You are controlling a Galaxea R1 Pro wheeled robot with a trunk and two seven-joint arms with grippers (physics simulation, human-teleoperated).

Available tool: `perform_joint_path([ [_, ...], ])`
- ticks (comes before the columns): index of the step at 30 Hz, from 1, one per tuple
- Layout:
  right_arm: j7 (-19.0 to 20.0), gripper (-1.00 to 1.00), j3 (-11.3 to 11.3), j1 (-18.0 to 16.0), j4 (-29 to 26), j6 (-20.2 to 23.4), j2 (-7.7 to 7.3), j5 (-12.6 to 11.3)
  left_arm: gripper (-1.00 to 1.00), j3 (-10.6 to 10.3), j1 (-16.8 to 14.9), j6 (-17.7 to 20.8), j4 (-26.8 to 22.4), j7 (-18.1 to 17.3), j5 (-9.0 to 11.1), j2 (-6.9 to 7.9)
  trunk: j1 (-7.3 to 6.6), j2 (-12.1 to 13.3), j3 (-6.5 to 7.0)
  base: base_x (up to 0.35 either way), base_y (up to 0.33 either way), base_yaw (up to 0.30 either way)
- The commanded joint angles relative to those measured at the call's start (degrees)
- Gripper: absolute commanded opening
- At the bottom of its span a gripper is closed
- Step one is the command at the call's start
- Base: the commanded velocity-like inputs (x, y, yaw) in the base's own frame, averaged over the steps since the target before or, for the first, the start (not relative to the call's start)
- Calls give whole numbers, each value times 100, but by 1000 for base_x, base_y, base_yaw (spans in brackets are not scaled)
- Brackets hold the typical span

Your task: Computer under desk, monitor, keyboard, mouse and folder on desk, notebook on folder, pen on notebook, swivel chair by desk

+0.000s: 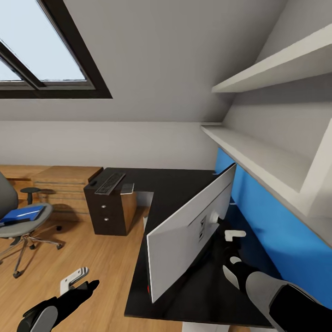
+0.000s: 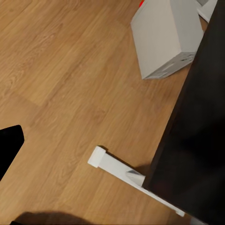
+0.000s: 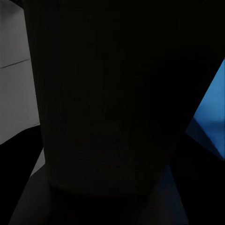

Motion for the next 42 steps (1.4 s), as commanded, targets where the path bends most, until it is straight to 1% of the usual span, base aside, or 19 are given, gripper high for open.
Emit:
perform_joint_path([
  [1, -39, -100, 166, -3, 85, -41, -8, -187, 100, 6, -5, 16, -9, 52, 62, 1, 4, -8, -12, 36, -29, 0],
  [4, -39, -100, 166, -3, 85, -39, -20, -187, 100, 109, -5, 23, -9, 52, 66, 1, 4, -8, -12, 14, -11, 0],
  [8, -39, -100, 166, -3, 85, -38, -25, -190, 100, 155, -5, 26, -9, 52, 67, 1, 4, -8, -12, 3, -142, 0],
  [25, -39, -100, 141, -3, 85, -51, -18, -191, 100, 158, -5, 32, -9, 52, 70, 1, 4, -8, -12, 0, -21, 0],
  [30, -39, -100, 132, -3, 85, -54, -24, -195, 100, 225, -5, 40, -9, 52, 77, 9, 4, -8, -12, 0, 0, 0],
  [32, -39, -100, 131, -3, 85, -55, -25, -217, 100, 256, -5, 46, -9, 52, 78, 10, 4, -8, -12, 0, 0, 0],
  [34, -35, -100, 134, -3, 90, -56, -26, -316, 100, 268, -5, 50, -9, 52, 78, 10, 4, -8, -12, 0, 0, 0],
  [36, -33, -100, 137, -3, 92, -56, -26, -368, 100, 271, -5, 59, -9, 52, 78, 10, 4, -8, -12, 0, 0, 0],
  [42, -31, -100, 135, -3, 93, -56, -26, -421, 100, 276, -5, 114, -9, 52, 71, 10, 4, -8, -12, 0, 0, 0],
])
